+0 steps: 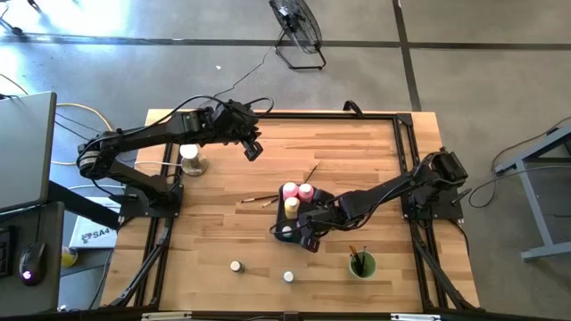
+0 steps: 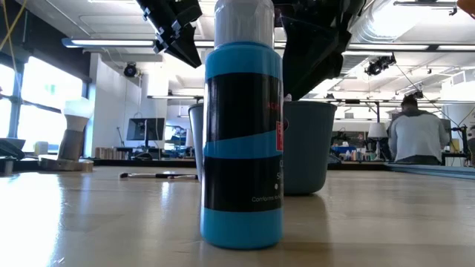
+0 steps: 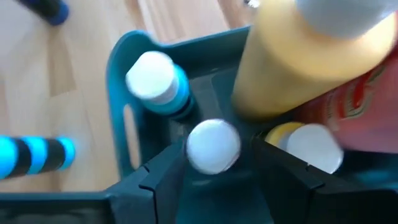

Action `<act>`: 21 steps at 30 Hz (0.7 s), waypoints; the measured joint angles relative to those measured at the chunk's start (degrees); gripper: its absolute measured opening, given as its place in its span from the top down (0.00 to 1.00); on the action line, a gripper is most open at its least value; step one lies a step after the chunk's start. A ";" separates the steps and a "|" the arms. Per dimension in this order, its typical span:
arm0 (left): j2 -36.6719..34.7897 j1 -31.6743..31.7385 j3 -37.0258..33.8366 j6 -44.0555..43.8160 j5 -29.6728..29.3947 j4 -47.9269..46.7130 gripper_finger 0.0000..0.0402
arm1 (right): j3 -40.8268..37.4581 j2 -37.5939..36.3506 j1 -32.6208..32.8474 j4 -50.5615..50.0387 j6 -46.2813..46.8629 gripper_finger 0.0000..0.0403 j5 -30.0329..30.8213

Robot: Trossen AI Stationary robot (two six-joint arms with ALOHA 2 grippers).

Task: Pick & Place Paint Supplies
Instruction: Put the small pink and black paint bottle into the blue bin, then put the black and gold paint brush into the green cup

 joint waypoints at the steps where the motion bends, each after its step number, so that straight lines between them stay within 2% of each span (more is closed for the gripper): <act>1: 0.00 0.00 0.00 0.00 -0.02 0.00 0.81 | -0.02 -0.19 -0.01 -0.07 -0.16 0.54 -1.03; 5: -0.01 0.00 0.01 -0.01 -0.02 -0.07 0.81 | -0.02 -2.14 -0.07 -0.05 -2.45 0.52 -7.50; 8: 0.00 -0.02 0.02 -0.02 -0.04 -0.04 0.81 | -0.02 -4.55 -0.41 -0.16 -2.58 0.52 -9.93; 21: 0.00 0.00 0.00 -0.03 0.32 -0.94 0.81 | 0.02 -19.45 -4.88 -0.35 -3.02 0.52 -10.04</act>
